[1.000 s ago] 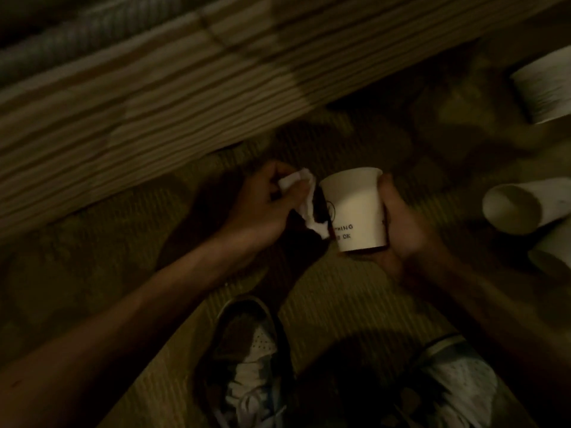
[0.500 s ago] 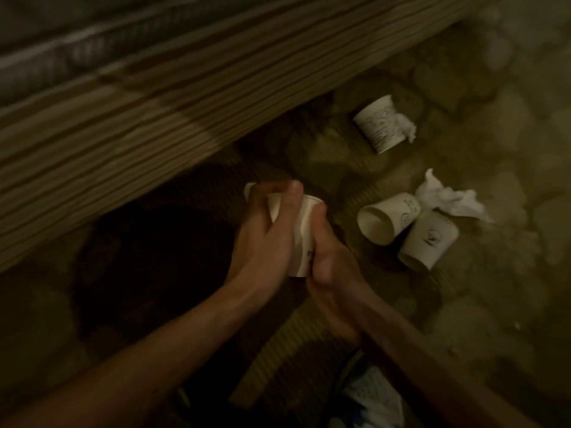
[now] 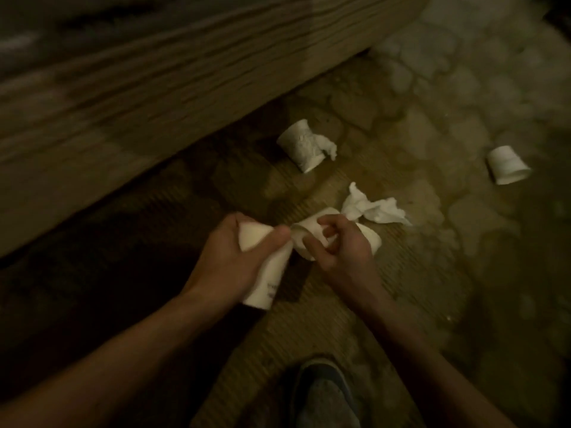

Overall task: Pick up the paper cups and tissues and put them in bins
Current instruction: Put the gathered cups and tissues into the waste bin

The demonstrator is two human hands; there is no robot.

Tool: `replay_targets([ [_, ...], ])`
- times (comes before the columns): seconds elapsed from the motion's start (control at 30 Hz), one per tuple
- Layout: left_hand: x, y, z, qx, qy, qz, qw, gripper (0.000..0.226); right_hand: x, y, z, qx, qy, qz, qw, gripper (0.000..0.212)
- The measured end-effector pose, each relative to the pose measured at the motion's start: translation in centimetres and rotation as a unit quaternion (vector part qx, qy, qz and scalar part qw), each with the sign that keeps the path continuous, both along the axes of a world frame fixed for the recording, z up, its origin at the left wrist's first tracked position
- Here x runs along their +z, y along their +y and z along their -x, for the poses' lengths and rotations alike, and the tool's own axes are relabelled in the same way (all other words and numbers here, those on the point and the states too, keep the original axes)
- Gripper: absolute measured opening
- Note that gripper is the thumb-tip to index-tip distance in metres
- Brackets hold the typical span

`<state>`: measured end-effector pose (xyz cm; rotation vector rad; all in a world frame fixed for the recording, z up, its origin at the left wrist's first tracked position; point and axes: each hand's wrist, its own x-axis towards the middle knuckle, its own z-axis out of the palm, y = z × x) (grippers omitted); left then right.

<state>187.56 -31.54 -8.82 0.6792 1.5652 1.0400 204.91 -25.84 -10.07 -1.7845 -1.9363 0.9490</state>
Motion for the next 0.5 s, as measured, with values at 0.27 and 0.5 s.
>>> replay_targets([
  [0.27, -1.2, -1.1, 0.1, -0.024, 0.037, -0.014, 0.999, 0.092, -1.2, 2.5, -1.1, 0.081, -0.133, -0.029, 0.987, 0.042],
  [0.5, -0.3, -2.9, 0.3, -0.089, 0.101, -0.017, 0.991, 0.110, 0.5, 3.2, -1.5, 0.033, 0.016, 0.008, 0.999, 0.014],
])
